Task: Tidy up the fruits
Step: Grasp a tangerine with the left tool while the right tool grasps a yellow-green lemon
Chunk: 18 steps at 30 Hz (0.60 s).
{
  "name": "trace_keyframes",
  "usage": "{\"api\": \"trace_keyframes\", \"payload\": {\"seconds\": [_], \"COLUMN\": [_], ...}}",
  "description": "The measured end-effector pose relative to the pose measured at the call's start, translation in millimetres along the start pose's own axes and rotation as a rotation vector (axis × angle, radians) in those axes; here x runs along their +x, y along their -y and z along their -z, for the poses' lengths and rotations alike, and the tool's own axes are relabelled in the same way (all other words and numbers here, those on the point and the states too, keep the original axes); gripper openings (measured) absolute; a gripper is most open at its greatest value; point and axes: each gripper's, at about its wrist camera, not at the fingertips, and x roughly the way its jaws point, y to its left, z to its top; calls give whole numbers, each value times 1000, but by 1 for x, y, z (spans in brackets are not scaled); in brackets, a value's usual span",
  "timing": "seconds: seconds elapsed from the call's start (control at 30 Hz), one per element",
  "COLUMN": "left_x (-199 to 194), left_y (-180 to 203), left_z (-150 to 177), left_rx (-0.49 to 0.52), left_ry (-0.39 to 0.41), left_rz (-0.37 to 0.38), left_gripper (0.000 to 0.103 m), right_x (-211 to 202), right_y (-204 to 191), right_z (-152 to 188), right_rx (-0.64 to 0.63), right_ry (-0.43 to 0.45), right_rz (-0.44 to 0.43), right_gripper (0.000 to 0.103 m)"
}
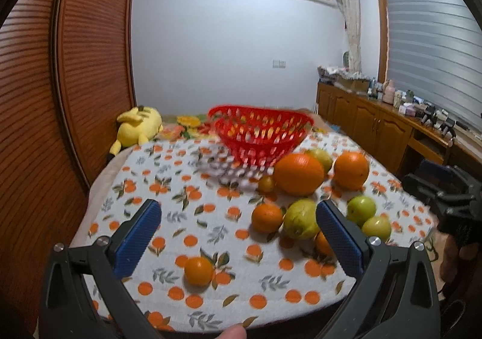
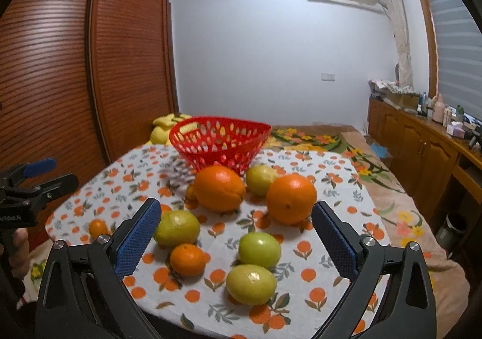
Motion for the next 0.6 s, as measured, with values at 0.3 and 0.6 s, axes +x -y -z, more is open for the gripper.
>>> {"api": "trace_keyframes", "payload": {"seconds": [0.3,0.6], "left_x": [27,42], "left_y": [-20,-45], "left_z": [37,55], "left_rx": [-19,-73], "left_ry": [-106,-193], "left_rz": [-7,27], "left_gripper": [103,93], "right_x": [13,37], "right_y": [18,23], "right_z": [18,43], "right_rx": [1,-3], "right_ry": [-80,-236], "right_rz": [-10,-93], "right_gripper": [92,82]}}
